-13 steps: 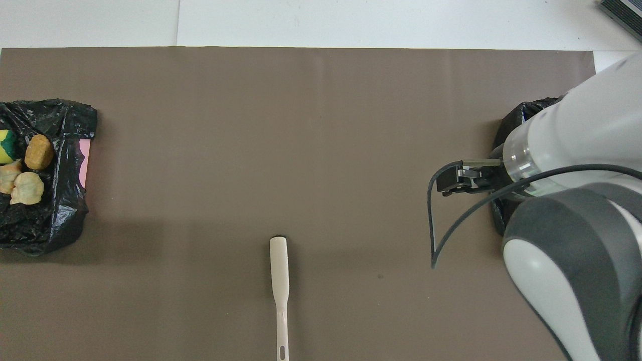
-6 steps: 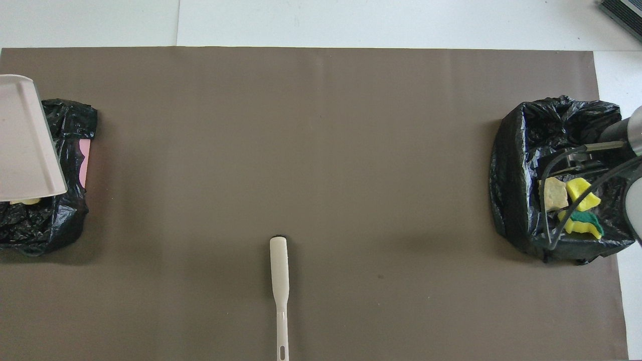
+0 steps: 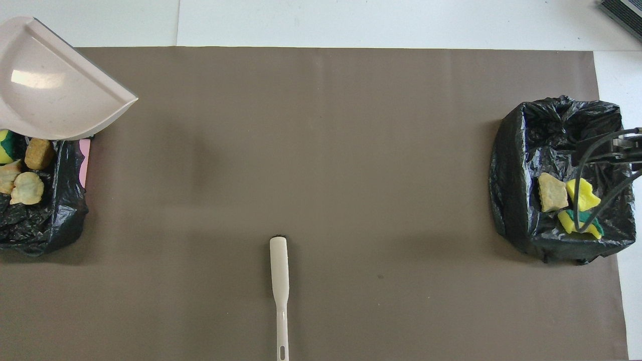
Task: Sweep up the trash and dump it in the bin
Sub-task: 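Bring the empty dustpan back and set it down with the left gripper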
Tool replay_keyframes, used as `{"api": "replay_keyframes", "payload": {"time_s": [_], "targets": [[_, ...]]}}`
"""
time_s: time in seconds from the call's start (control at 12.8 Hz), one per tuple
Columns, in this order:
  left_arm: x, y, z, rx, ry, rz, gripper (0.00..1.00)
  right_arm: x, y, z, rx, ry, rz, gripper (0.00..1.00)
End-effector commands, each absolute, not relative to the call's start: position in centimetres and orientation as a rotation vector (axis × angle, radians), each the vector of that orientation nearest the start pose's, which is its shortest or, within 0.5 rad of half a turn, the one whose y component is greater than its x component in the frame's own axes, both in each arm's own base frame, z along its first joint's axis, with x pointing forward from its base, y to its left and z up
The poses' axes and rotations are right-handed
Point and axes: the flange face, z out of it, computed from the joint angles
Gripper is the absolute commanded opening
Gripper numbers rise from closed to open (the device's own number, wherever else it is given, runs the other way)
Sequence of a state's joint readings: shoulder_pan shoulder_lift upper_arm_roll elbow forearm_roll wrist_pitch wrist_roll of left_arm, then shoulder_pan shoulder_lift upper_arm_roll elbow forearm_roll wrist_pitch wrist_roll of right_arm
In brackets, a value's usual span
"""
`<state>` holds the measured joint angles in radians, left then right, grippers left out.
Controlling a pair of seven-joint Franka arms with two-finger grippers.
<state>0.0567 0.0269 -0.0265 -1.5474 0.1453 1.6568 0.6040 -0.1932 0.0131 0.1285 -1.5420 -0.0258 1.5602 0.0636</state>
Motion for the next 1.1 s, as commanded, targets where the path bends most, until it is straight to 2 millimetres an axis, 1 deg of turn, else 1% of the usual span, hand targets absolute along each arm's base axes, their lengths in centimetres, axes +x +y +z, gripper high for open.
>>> {"api": "replay_keyframes", "payload": {"time_s": [0.0, 0.16, 0.24, 0.31, 0.39, 0.47, 0.55, 0.63, 0.71, 0.78, 0.86, 0.94, 1.02], "targets": [[56.8, -2.7, 61.2, -2.984, 0.481, -0.138, 0.0, 54.7, -4.0, 63.4, -3.108, 0.253, 0.0, 1.0], [57.0, -7.5, 58.6, -3.07, 0.258, -0.199, 0.0, 54.7, -3.8, 63.4, -3.12, 0.244, 0.0, 1.0], [56.7, -10.2, 57.0, -3.11, 0.17, -0.197, 0.0, 54.7, -3.8, 63.4, -3.132, 0.205, 0.003, 1.0], [56.3, -13.0, 55.7, -3.133, 0.12, -0.17, 0.0, 54.5, -3.8, 63.4, -3.144, 0.158, 0.015, 1.0], [55.7, -16.0, 53.8, -3.166, 0.075, -0.12, 0.0, 54.3, -3.7, 63.3, -3.144, 0.162, 0.036, 1.0], [55.3, -18.5, 51.8, -3.195, 0.08, -0.114, 0.0, 54.3, -3.8, 63.3, -3.143, 0.167, 0.037, 1.0], [54.9, -20.9, 50.0, -3.208, 0.138, -0.156, 0.0, 54.1, -3.8, 63.2, -3.142, 0.169, 0.041, 1.0], [55.1, -22.9, 48.5, -3.212, 0.208, -0.208, 0.0, 54.1, -3.8, 63.2, -3.143, 0.164, 0.039, 1.0], [55.6, -25.3, 45.5, -3.209, 0.259, -0.197, 0.0, 54.1, -3.7, 63.3, -3.141, 0.159, 0.039, 1.0], [55.4, -28.4, 42.9, -3.21, 0.307, -0.197, 0.0, 54.1, -3.7, 63.3, -3.142, 0.152, 0.039, 1.0], [55.0, -30.6, 41.0, -3.214, 0.345, -0.217, 0.0, 54.1, -3.7, 63.3, -3.14, 0.152, 0.039, 1.0], [54.3, -32.7, 39.6, -3.224, 0.341, -0.209, 0.0, 54.2, -3.5, 63.2, -3.135, 0.151, 0.039, 1.0], [53.8, -33.7, 39.0, -3.24, 0.316, -0.201, 0.0, 54.2, -3.4, 63.3, -3.132, 0.151, 0.036, 1.0]]}}
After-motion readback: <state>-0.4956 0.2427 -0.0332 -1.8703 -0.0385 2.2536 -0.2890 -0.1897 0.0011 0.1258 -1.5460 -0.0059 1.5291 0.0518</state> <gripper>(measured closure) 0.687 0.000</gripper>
